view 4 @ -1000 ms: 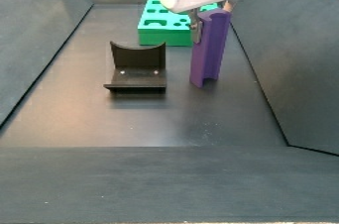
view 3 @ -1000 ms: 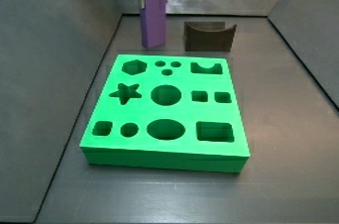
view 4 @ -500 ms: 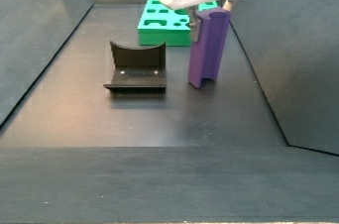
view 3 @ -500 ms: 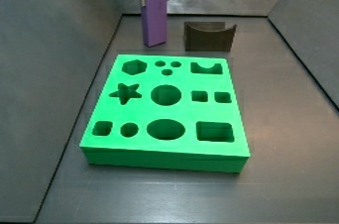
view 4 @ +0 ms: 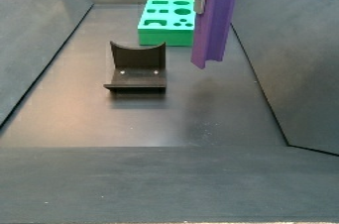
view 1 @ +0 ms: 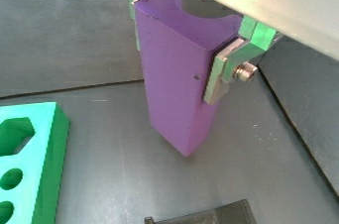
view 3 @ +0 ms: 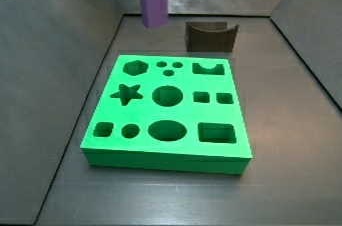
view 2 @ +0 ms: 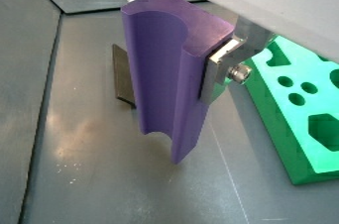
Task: Pick up the arch object. Move up. Move to above the board. Insert the arch object.
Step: Move to above the board.
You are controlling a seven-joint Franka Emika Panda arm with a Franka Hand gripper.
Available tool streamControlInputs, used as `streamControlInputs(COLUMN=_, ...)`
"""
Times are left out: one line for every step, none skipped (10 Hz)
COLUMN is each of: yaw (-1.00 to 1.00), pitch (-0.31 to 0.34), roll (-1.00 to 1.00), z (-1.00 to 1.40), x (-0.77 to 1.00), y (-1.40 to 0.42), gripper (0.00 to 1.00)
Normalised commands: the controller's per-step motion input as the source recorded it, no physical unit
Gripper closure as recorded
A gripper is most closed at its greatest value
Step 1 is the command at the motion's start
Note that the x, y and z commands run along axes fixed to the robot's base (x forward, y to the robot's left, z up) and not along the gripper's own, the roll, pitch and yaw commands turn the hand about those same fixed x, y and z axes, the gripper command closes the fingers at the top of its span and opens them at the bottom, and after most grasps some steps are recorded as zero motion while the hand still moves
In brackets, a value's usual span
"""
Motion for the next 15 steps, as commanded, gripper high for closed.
streamControlInputs(yaw=-0.08, pitch=0.229, roll=-0.19, z=1.00, x=-0.03, y=-0.21, gripper=1.00)
streamControlInputs(yaw=-0.07, pitch=0.190, roll=-0.17, z=1.00, x=-0.03, y=-0.19, gripper=1.00)
streamControlInputs(yaw=-0.05, pitch=0.129, roll=-0.16, z=1.00, x=-0.02, y=-0.15, gripper=1.00)
streamControlInputs(yaw=-0.05, pitch=0.106, roll=-0.15, z=1.00, x=-0.02, y=-0.15, gripper=1.00)
streamControlInputs(yaw=-0.04, pitch=0.072, roll=-0.13, z=1.00, x=-0.02, y=-0.13, gripper=1.00)
streamControlInputs(yaw=-0.04, pitch=0.059, roll=-0.12, z=1.00, x=-0.02, y=-0.12, gripper=1.00)
streamControlInputs(yaw=-0.03, pitch=0.050, roll=-0.12, z=1.00, x=-0.01, y=-0.10, gripper=1.00)
streamControlInputs(yaw=-0.03, pitch=0.051, roll=-0.12, z=1.00, x=-0.01, y=-0.08, gripper=1.00)
streamControlInputs(yaw=-0.03, pitch=0.051, roll=-0.12, z=1.00, x=-0.01, y=-0.07, gripper=1.00)
streamControlInputs(yaw=-0.03, pitch=0.050, roll=-0.11, z=1.00, x=-0.01, y=-0.05, gripper=1.00)
streamControlInputs(yaw=-0.03, pitch=0.052, roll=-0.11, z=0.81, x=0.00, y=-0.03, gripper=1.00)
streamControlInputs(yaw=-0.03, pitch=0.053, roll=-0.11, z=0.66, x=0.00, y=-0.02, gripper=1.00)
streamControlInputs(yaw=-0.03, pitch=0.054, roll=-0.11, z=0.56, x=0.00, y=-0.01, gripper=1.00)
streamControlInputs(yaw=-0.03, pitch=0.052, roll=-0.11, z=0.36, x=0.00, y=0.00, gripper=1.00)
streamControlInputs(yaw=-0.03, pitch=0.051, roll=-0.12, z=0.22, x=0.00, y=0.01, gripper=1.00)
